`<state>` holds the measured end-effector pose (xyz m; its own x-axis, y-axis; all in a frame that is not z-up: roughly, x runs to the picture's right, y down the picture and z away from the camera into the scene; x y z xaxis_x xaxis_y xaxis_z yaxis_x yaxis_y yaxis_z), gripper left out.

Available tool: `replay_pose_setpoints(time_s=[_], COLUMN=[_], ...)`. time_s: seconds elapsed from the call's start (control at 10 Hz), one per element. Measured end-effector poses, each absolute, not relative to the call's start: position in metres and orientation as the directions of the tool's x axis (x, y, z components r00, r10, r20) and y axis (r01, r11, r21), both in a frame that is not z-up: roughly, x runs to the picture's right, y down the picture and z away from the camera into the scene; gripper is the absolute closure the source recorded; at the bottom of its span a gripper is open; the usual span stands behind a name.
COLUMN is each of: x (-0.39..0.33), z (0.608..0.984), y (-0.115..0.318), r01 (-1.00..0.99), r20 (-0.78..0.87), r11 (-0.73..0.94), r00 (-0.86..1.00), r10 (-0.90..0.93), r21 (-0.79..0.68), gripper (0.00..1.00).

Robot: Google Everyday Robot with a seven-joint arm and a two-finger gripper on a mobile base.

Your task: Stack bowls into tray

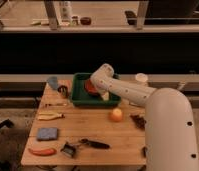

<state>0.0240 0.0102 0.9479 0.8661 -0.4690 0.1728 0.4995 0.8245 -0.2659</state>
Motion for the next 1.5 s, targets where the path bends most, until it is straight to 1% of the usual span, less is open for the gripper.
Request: replay_pose_setpoints(time_s=[0.4,0.6,0.7,1.0,1.2,1.3,1.4,1.5], x=[0.028,0.034,0.038,0.073,0.121,0.136,0.147,0.154], z=[0.930,0.907,0.889,0.853,0.826,0.814,0.805,0.805], y=[-0.020,-0.044,-0.061,-0.088,-0.089,-0.085,-0.079,-0.073], r01=[0.473,0.441,0.420,0.329,0.239,0.223,0.232,0.241], r20=[0.139,0.137,0.147,0.237,0.325,0.347,0.346,0.332], r11=[0.858,0.882,0.894,0.929,0.951,0.953,0.952,0.950], r00=[0.881,0.896,0.905,0.929,0.931,0.927,0.926,0.928], r10=[-0.453,-0.422,-0.400,-0.286,-0.167,-0.142,-0.152,-0.167], r21=[-0.201,-0.167,-0.153,-0.167,-0.197,-0.204,-0.201,-0.197], gripper=[0.20,0.20,0.20,0.20,0.20,0.20,0.20,0.20])
